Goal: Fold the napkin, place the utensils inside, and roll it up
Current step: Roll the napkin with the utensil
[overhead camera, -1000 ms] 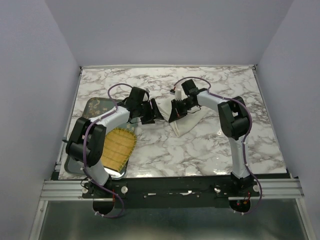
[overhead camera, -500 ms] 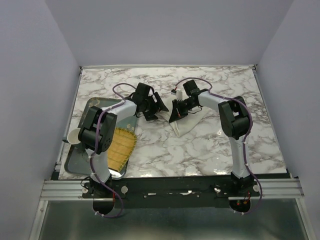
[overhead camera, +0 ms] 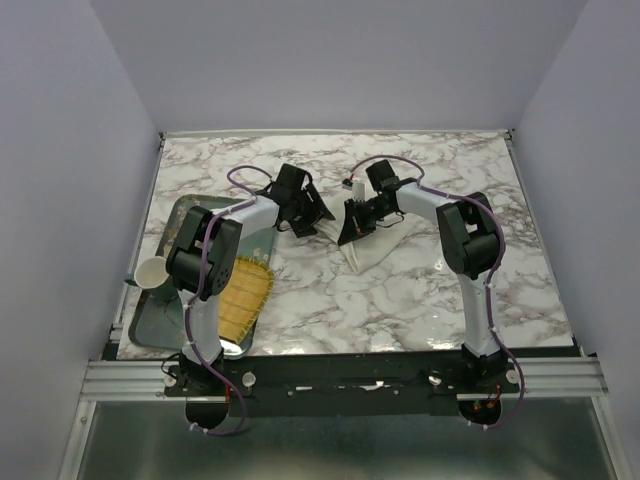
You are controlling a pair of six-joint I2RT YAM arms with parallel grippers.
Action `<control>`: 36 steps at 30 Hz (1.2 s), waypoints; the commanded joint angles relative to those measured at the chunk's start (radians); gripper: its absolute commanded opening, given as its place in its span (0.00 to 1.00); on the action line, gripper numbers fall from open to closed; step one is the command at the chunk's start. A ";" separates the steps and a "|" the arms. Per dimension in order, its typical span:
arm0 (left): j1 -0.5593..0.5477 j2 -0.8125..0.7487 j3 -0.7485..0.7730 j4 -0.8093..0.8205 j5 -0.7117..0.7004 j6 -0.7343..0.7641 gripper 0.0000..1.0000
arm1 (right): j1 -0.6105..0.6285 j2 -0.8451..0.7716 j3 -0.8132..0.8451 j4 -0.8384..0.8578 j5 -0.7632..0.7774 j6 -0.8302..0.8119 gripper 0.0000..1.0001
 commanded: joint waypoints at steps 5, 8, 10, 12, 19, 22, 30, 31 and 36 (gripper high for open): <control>-0.006 0.037 0.021 0.012 -0.100 0.018 0.66 | 0.000 0.036 0.005 0.008 -0.035 -0.026 0.01; -0.011 0.068 0.047 0.000 -0.112 0.058 0.59 | 0.002 0.034 0.006 0.004 -0.027 -0.041 0.01; -0.012 0.083 0.056 -0.008 -0.126 0.077 0.56 | 0.002 0.034 0.008 -0.001 -0.021 -0.050 0.01; -0.015 0.092 0.068 -0.017 -0.146 0.090 0.50 | 0.002 0.036 0.014 -0.007 -0.024 -0.058 0.01; -0.024 0.095 0.084 -0.039 -0.173 0.133 0.40 | 0.002 0.039 0.031 -0.038 -0.012 -0.081 0.01; -0.027 0.097 0.088 -0.060 -0.176 0.131 0.08 | 0.003 0.030 0.035 -0.050 0.014 -0.090 0.01; -0.031 0.094 0.098 -0.123 -0.146 0.090 0.00 | 0.026 -0.015 0.077 -0.137 0.119 -0.095 0.05; -0.032 0.091 0.095 -0.131 -0.140 0.067 0.00 | 0.029 -0.021 0.084 -0.148 0.154 -0.096 0.09; -0.035 0.048 0.032 -0.132 -0.118 -0.031 0.00 | 0.063 -0.091 0.103 -0.226 0.287 -0.124 0.22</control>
